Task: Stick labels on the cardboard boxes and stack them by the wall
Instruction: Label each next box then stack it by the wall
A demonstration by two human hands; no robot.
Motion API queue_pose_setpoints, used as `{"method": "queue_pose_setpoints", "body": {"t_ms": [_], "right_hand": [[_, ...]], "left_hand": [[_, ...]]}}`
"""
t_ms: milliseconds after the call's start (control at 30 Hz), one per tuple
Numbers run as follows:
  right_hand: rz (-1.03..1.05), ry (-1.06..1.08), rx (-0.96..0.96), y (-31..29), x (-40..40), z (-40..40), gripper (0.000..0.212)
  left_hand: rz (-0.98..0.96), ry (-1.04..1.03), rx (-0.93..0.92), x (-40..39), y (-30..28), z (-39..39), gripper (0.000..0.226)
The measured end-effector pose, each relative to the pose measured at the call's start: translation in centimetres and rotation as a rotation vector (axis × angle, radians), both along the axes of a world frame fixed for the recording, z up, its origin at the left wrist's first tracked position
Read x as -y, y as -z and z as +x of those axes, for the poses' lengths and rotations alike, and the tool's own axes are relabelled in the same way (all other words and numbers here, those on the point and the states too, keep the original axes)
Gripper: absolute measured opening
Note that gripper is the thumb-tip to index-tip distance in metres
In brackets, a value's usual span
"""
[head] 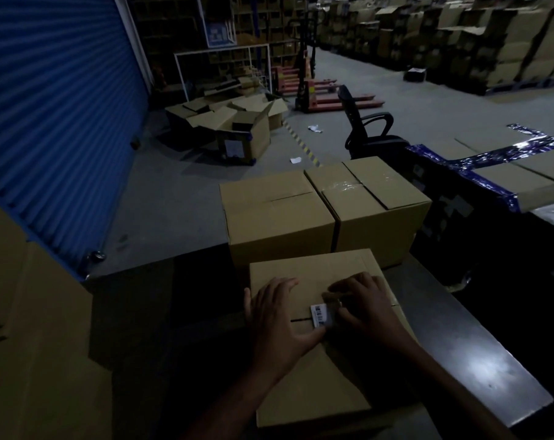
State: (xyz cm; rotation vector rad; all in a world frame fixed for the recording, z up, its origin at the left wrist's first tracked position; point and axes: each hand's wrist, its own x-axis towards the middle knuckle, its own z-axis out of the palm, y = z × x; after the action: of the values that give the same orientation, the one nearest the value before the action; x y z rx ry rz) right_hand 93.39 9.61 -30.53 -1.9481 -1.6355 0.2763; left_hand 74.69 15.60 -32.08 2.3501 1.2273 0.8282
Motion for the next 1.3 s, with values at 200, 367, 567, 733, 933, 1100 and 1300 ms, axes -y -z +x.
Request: {"method": "queue_pose_setpoints", "body": {"t_ms": [200, 367, 567, 733, 933, 1100, 1300], "right_hand": [[-0.010, 0.086, 0.171, 0.2, 2.2, 1.4, 0.027], [0.024, 0.108, 0.196, 0.5, 3.3, 1.5, 0.022], [-0.043, 0.105, 0.279, 0.5, 2.9, 1.4, 0.027], [-0.084, 0.090, 0.251, 0.3, 2.3, 1.6, 0.042], [-0.099, 0.074, 0.303, 0.2, 2.2, 1.2, 0.040], [-0.112, 0.069, 0.321, 0.3, 1.1, 0.8, 0.050], [-0.138, 0.098, 0.320, 0.8, 0.1, 0.9, 0.057]], "left_hand": [[0.027, -0.032, 0.016, 0.4, 0.6, 0.0, 0.085], [0.044, -0.097, 0.021, 1.3, 1.0, -0.1, 0.081], [0.033, -0.098, -0.028, 0.9, 0.8, 0.1, 0.082], [0.036, -0.082, -0.058, 0.8, 0.9, 0.3, 0.078], [0.075, -0.097, -0.087, 1.1, 1.1, 0.1, 0.073], [0.073, -0.107, -0.089, 1.3, 0.9, 0.2, 0.079], [0.084, -0.085, -0.134, 1.3, 1.1, 0.2, 0.085]]}}
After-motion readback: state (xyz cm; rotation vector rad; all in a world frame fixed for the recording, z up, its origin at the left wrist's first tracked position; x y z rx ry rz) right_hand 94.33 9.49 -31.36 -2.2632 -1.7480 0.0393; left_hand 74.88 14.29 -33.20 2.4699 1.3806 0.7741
